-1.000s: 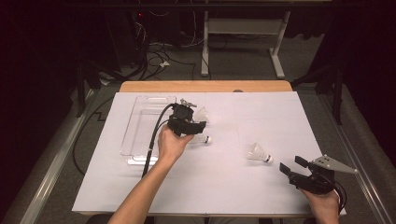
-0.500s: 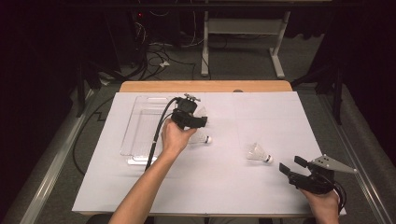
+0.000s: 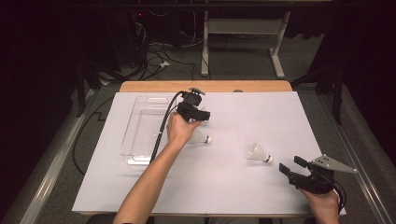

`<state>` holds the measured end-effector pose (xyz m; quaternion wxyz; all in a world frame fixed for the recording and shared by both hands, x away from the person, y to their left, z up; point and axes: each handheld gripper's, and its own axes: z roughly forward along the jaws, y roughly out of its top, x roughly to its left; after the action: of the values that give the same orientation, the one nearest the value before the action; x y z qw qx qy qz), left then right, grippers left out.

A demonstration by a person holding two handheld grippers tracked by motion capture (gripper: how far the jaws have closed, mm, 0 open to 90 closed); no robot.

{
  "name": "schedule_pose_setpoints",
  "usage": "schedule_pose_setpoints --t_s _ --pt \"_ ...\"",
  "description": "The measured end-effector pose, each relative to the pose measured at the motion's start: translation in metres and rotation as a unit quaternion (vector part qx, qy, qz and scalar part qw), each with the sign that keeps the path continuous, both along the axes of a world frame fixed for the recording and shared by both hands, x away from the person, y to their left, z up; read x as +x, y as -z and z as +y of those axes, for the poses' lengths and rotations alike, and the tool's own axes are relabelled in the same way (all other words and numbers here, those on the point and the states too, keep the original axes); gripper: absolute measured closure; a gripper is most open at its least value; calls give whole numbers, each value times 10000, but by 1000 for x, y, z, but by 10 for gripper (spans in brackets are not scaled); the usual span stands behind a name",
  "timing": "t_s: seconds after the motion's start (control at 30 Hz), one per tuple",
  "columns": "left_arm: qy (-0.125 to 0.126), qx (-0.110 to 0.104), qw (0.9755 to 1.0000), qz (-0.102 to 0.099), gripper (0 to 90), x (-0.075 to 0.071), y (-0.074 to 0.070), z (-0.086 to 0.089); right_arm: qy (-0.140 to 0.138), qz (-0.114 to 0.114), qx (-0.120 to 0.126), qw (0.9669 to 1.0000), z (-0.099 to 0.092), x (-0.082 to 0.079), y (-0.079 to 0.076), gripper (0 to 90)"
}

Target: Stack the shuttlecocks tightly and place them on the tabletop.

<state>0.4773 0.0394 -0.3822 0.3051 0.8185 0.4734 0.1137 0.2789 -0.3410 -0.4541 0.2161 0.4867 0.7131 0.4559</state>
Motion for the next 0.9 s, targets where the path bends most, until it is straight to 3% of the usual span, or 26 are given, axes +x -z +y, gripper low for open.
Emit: schedule_pose_setpoints --t_s 0.23,0.5,0.9 --pt "-102 99 9997 187 397 17 8 -4 -15 24 3 10000 0 0 0 277" --pt "-189 166 9993 261 397 29 5 -7 -19 43 -1 10000 0 1 1 277" --pt "-345 293 9976 524 406 43 15 -16 1 50 16 10000 0 0 0 278"
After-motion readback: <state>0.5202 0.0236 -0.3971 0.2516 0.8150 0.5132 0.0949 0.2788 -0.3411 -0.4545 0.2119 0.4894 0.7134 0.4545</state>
